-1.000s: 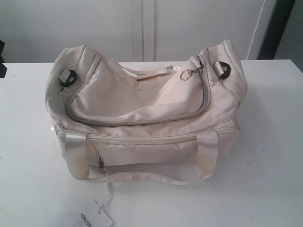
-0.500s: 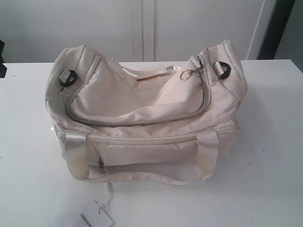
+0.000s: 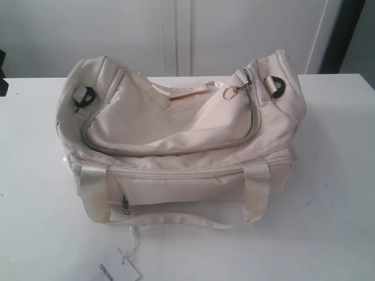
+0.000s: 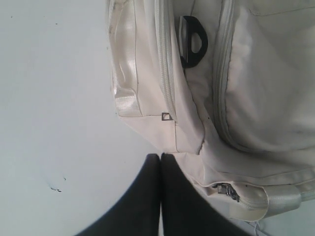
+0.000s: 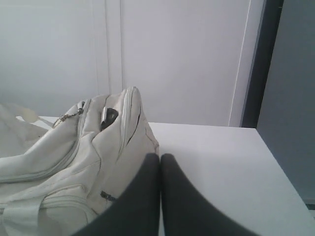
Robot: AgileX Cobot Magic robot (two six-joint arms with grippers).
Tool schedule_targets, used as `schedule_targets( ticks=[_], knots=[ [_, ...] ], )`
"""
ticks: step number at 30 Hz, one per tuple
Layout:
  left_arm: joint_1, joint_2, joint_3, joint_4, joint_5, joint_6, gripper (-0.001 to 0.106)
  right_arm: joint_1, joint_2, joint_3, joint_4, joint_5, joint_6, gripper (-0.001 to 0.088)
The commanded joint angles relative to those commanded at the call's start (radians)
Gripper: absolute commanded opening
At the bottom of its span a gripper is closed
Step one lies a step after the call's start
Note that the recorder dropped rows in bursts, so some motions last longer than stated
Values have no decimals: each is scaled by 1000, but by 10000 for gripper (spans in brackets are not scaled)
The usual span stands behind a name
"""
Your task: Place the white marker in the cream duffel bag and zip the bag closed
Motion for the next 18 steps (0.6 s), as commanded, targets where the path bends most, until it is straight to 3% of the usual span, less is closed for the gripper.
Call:
schedule_targets(
  ticks=[4,18],
  knots=[
    [0,0,0,0,0,0,0,0,-51,60,0,0,3,0],
    [0,0,0,0,0,0,0,0,-51,216,0,6,7,0]
  ],
)
